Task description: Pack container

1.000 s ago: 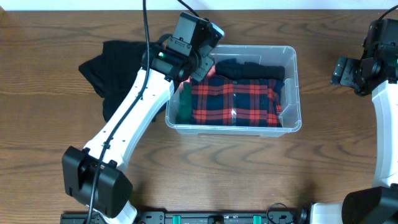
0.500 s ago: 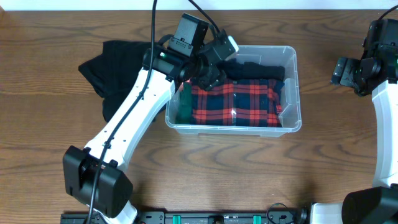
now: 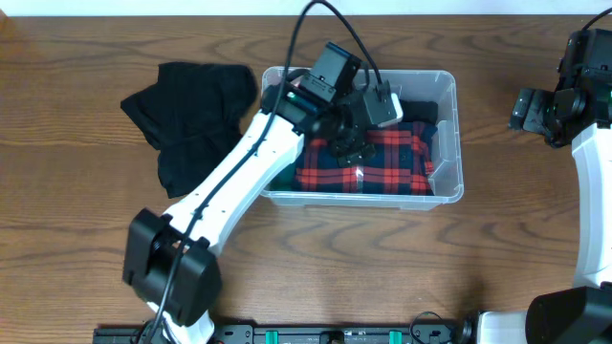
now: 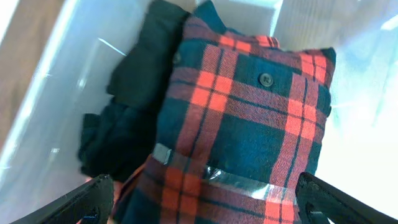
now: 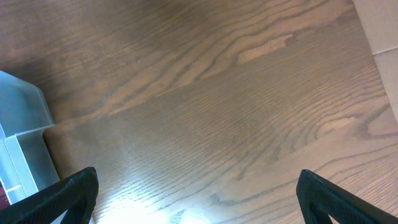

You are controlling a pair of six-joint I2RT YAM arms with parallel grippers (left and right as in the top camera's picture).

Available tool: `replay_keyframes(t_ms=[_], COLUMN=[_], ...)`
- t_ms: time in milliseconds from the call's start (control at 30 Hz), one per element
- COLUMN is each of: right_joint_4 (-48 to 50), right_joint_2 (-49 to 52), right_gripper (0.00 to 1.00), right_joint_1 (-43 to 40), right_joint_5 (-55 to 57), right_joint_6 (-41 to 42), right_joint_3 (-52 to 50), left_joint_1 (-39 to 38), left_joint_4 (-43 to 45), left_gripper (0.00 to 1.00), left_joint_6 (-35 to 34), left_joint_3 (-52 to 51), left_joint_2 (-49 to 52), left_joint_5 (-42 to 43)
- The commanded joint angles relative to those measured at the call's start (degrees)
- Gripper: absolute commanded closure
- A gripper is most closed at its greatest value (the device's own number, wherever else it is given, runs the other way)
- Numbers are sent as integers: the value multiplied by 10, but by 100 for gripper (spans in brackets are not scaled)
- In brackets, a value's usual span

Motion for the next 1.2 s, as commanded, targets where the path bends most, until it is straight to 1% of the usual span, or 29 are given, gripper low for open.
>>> replay_keyframes(t_ms=[0, 100, 233, 433, 500, 567, 767, 800, 967, 1000, 1167], right_joint_4=[0, 0, 0, 0, 0, 0, 0, 0, 0, 0, 0], right_joint_2=[-5, -5, -5, -5, -5, -5, -5, -5, -5, -5, -5], right_gripper=[1, 1, 1, 1, 1, 1, 1, 1, 1, 1, 1], right_joint_1=[-4, -4, -4, -4, -4, -4, -4, -4, -4, -4, -4], right_joint_5=[6, 6, 6, 6, 6, 6, 6, 6, 6, 6, 6], right_joint_6=[0, 0, 0, 0, 0, 0, 0, 0, 0, 0, 0], right_joint_3=[-2, -2, -2, -2, -2, -2, -2, -2, -2, -2, -2], left_joint_1=[8, 19, 62, 181, 233, 275, 378, 391, 465, 472, 496], left_joint_4=[-6, -5, -6, -6, -9, -16, -32, -32, -30, -30, -40], left_gripper=[6, 6, 5, 5, 5, 5, 5, 5, 4, 5, 5], left_joint_6=[14, -14, -82, -175, -210, -229, -254, -269, -399, -413, -425], left_joint_3=[-2, 0, 1, 1, 1, 1, -13, -14, -14, -14, -14], left_joint_2=[8, -3, -38, -89, -96, -96, -71, -66, -12, -2, 63], left_joint_5=[4, -23, -61, -61, -61, -61, -62, -62, -61, -61, -62])
